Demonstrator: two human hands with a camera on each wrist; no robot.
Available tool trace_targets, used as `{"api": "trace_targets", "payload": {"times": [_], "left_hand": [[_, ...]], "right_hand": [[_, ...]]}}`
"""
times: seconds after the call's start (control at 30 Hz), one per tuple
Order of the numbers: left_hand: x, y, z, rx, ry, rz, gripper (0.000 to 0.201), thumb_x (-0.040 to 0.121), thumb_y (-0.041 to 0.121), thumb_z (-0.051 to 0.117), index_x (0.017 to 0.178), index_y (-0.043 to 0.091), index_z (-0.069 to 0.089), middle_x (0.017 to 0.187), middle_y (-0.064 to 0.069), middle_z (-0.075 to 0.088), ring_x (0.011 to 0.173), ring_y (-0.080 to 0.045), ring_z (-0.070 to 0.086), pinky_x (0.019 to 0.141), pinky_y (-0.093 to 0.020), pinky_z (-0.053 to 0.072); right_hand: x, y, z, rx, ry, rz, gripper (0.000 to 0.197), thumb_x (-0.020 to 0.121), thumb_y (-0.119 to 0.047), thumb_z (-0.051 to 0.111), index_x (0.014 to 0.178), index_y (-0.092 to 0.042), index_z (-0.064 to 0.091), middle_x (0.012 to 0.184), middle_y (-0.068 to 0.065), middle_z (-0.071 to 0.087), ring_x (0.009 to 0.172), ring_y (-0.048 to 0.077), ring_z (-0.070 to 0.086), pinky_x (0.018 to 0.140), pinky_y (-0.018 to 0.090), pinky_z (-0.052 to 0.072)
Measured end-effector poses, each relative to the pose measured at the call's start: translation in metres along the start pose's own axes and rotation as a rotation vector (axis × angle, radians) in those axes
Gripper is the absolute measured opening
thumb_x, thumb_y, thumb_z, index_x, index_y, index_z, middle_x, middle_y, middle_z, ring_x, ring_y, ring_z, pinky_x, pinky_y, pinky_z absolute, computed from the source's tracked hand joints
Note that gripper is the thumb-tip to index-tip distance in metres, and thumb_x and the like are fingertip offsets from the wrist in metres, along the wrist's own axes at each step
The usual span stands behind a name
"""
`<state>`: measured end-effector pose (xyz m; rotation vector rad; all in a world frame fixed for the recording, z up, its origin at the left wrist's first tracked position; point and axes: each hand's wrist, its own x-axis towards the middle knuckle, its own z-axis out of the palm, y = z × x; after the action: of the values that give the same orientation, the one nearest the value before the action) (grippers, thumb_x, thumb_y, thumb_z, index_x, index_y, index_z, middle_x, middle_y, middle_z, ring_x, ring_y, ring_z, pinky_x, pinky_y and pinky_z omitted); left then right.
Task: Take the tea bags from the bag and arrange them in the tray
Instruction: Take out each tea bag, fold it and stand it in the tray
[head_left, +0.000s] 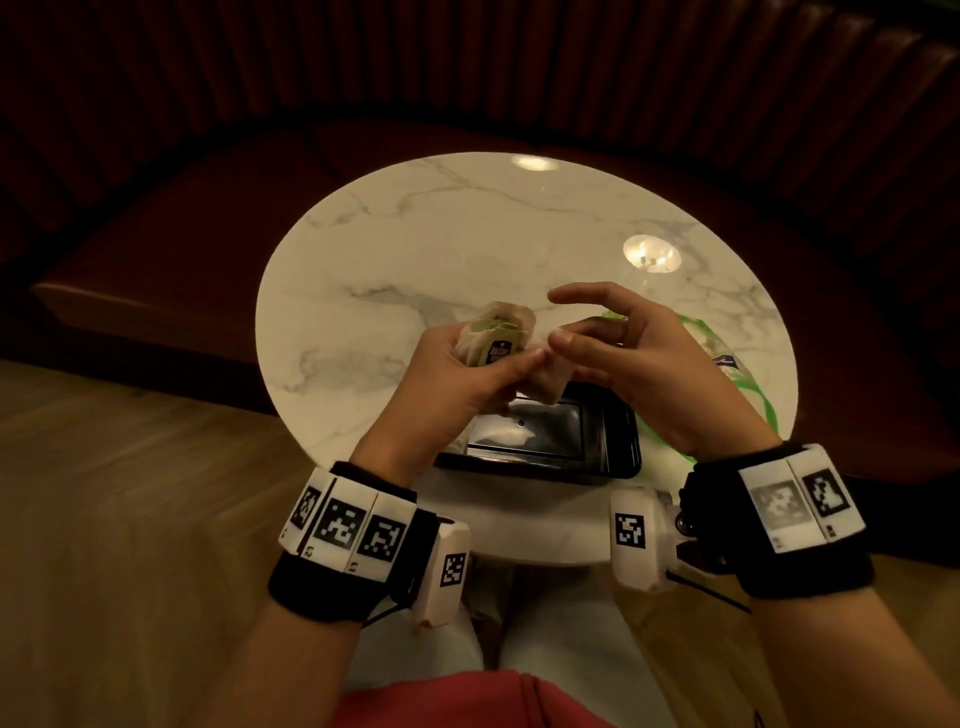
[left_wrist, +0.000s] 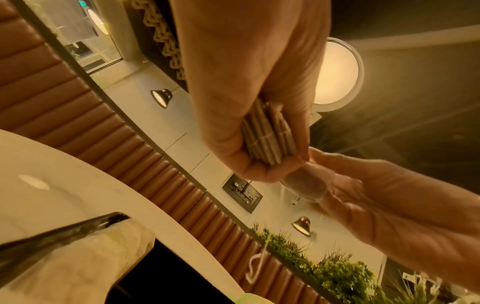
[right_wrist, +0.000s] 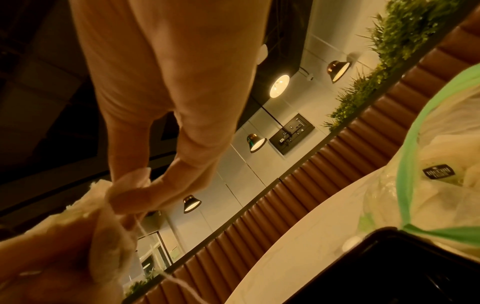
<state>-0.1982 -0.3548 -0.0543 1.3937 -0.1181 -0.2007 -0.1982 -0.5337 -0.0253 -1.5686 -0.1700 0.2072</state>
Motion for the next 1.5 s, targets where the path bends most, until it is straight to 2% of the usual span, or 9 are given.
{"api": "trace_targets", "payload": {"times": [0.33, 0.5, 0.67, 0.83, 0.97, 1.13, 1.27, 1.37, 1.5], "left_hand": [[0.006, -0.001, -0.008, -0.033, 0.13, 0.007, 0.005, 0.084, 0.012, 0.073, 0.083, 0.011, 0.068, 0.07, -0.006, 0.064, 0.058, -0.012, 0.058, 0.053, -0.026, 0.05], [0.006, -0.001, -0.007, -0.054, 0.129, 0.006, 0.007, 0.085, 0.015, 0.072, 0.088, 0.009, 0.069, 0.082, -0.012, 0.069, 0.07, -0.018, 0.065, 0.054, -0.025, 0.051], [0.005, -0.001, -0.004, -0.056, 0.133, 0.02, 0.005, 0.085, 0.014, 0.072, 0.082, 0.013, 0.068, 0.071, -0.002, 0.067, 0.06, -0.012, 0.062, 0.053, -0.025, 0.05], [0.006, -0.005, 0.0, 0.005, 0.298, 0.124, 0.014, 0.085, 0.015, 0.074, 0.098, 0.015, 0.067, 0.074, 0.003, 0.068, 0.063, -0.01, 0.062, 0.057, -0.024, 0.054], [0.004, -0.006, 0.006, 0.098, 0.197, 0.116, 0.009, 0.085, 0.023, 0.073, 0.093, 0.019, 0.07, 0.079, 0.002, 0.073, 0.073, -0.012, 0.07, 0.062, -0.025, 0.056], [0.003, -0.006, 0.008, -0.033, 0.141, 0.016, 0.008, 0.088, 0.02, 0.07, 0.091, 0.013, 0.071, 0.082, -0.008, 0.074, 0.074, -0.019, 0.072, 0.064, -0.028, 0.058], [0.003, -0.005, 0.002, -0.077, 0.179, 0.017, 0.011, 0.089, 0.019, 0.069, 0.088, 0.008, 0.072, 0.076, -0.007, 0.073, 0.07, -0.016, 0.071, 0.062, -0.029, 0.058], [0.005, -0.004, -0.002, -0.104, 0.225, -0.011, 0.009, 0.089, 0.019, 0.068, 0.087, 0.011, 0.072, 0.075, -0.004, 0.072, 0.066, -0.011, 0.068, 0.055, -0.025, 0.055], [0.007, -0.001, -0.004, -0.172, 0.256, -0.058, 0.01, 0.088, 0.017, 0.069, 0.078, 0.017, 0.07, 0.069, 0.0, 0.067, 0.058, -0.009, 0.06, 0.045, -0.022, 0.048]], "right_hand": [[-0.006, 0.007, -0.001, 0.055, 0.06, -0.009, 0.032, 0.078, -0.012, 0.067, 0.11, -0.008, 0.066, 0.081, 0.007, 0.071, 0.078, 0.016, 0.067, 0.07, 0.021, 0.053], [-0.004, 0.011, 0.007, -0.016, 0.088, -0.013, 0.026, 0.08, -0.028, 0.065, 0.104, -0.017, 0.068, 0.087, -0.006, 0.071, 0.079, 0.004, 0.064, 0.07, 0.018, 0.051], [-0.007, 0.012, 0.016, -0.113, 0.032, -0.05, 0.016, 0.09, -0.011, 0.061, 0.104, -0.009, 0.07, 0.092, 0.0, 0.075, 0.085, 0.005, 0.068, 0.072, 0.014, 0.049], [0.0, 0.022, 0.019, -0.195, 0.278, -0.122, 0.01, 0.09, -0.008, 0.065, 0.097, -0.008, 0.073, 0.085, 0.005, 0.075, 0.074, 0.007, 0.068, 0.063, 0.017, 0.051], [0.004, 0.03, 0.025, -0.376, 0.42, -0.202, 0.013, 0.09, -0.015, 0.068, 0.101, -0.016, 0.074, 0.094, -0.002, 0.073, 0.081, 0.011, 0.07, 0.069, 0.026, 0.056], [0.002, 0.036, 0.039, -0.471, 0.286, -0.253, 0.027, 0.096, -0.013, 0.058, 0.122, -0.013, 0.066, 0.118, 0.0, 0.054, 0.091, 0.009, 0.065, 0.076, 0.024, 0.058], [-0.002, 0.038, 0.037, -0.43, 0.128, -0.212, 0.034, 0.097, -0.009, 0.056, 0.131, -0.011, 0.059, 0.126, 0.001, 0.05, 0.101, 0.016, 0.065, 0.087, 0.034, 0.057], [-0.005, 0.031, 0.028, -0.335, 0.123, -0.195, 0.03, 0.096, -0.005, 0.055, 0.125, -0.008, 0.064, 0.12, 0.003, 0.061, 0.105, 0.016, 0.065, 0.091, 0.034, 0.055], [-0.007, 0.023, 0.018, -0.186, 0.287, -0.182, 0.021, 0.095, -0.002, 0.056, 0.107, -0.012, 0.07, 0.098, 0.003, 0.07, 0.081, 0.009, 0.067, 0.073, 0.021, 0.055]]}}
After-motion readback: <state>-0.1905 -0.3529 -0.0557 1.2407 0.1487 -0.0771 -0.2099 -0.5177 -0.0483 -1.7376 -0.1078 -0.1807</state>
